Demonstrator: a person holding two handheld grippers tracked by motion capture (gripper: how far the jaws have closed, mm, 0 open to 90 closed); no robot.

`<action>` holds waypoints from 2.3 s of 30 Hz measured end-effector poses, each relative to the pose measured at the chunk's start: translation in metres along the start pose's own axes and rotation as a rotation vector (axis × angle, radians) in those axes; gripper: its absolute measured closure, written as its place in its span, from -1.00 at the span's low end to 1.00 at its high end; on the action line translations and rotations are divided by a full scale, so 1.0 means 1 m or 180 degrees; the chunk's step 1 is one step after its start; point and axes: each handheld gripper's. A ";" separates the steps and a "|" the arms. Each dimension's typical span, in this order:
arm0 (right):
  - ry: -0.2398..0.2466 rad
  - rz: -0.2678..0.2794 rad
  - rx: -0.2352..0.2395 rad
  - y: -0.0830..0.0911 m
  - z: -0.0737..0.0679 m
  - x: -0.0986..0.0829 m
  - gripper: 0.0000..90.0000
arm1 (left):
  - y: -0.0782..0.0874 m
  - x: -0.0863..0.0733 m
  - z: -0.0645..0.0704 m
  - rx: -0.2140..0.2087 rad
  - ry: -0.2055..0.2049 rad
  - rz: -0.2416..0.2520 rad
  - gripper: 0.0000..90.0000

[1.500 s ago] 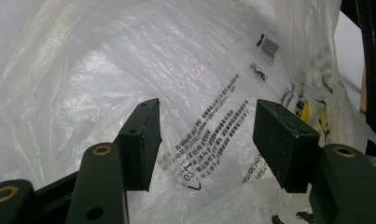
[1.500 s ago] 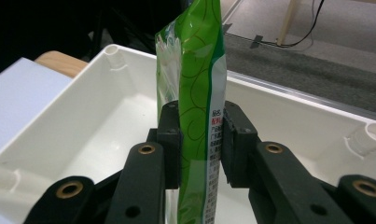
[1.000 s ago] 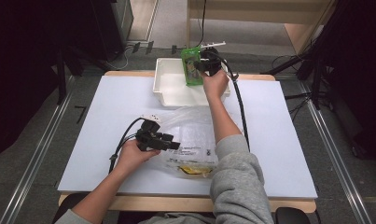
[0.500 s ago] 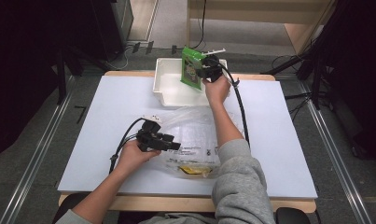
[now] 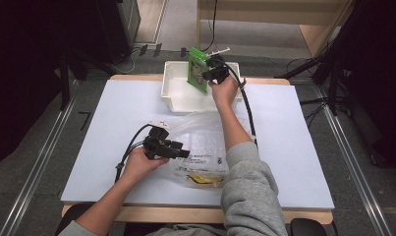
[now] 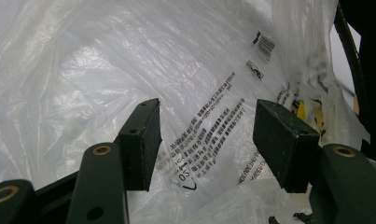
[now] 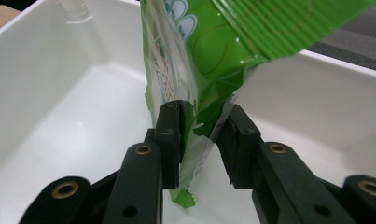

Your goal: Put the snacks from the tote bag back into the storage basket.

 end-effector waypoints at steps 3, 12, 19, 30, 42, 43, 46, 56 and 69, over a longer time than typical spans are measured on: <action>-0.0006 -0.0010 -0.0019 -0.002 0.000 0.001 0.55 | 0.000 0.000 0.000 -0.0001 0.0008 -0.0001 -0.05; -0.0275 -0.0117 -0.0244 -0.014 0.004 0.001 0.32 | 0.001 -0.001 -0.001 -0.0010 0.0020 0.0017 -0.05; -0.0396 -0.0131 -0.0263 -0.018 0.005 0.000 0.26 | 0.001 -0.001 -0.001 -0.0011 0.0015 0.0018 -0.05; -0.0456 -0.0148 -0.0271 -0.024 0.007 -0.002 0.12 | 0.001 -0.001 -0.001 -0.0003 0.0010 0.0019 -0.05; -0.0521 -0.0220 -0.0245 -0.033 0.007 -0.006 0.12 | 0.001 0.000 -0.003 0.0002 0.0024 0.0033 -0.05; -0.0516 -0.0227 -0.0239 -0.033 0.006 -0.007 0.13 | 0.001 0.000 -0.003 0.0004 0.0023 0.0031 -0.05; -0.0480 -0.0236 -0.0256 -0.032 0.004 -0.007 0.13 | 0.001 0.000 -0.003 0.0007 0.0019 0.0041 -0.05; -0.0536 -0.0174 -0.0183 -0.025 0.005 -0.008 0.11 | 0.000 0.000 -0.002 0.0007 0.0013 0.0017 -0.05; -0.0493 -0.0101 -0.0127 -0.010 0.004 -0.008 0.11 | -0.001 0.001 -0.003 0.0013 0.0006 0.0016 -0.05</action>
Point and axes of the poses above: each handheld gripper's, and its own axes: y roughly backward along the jaws, x roughly out of its top, z roughly to its right, and after that the axes turned 3 degrees about -y, right-handed
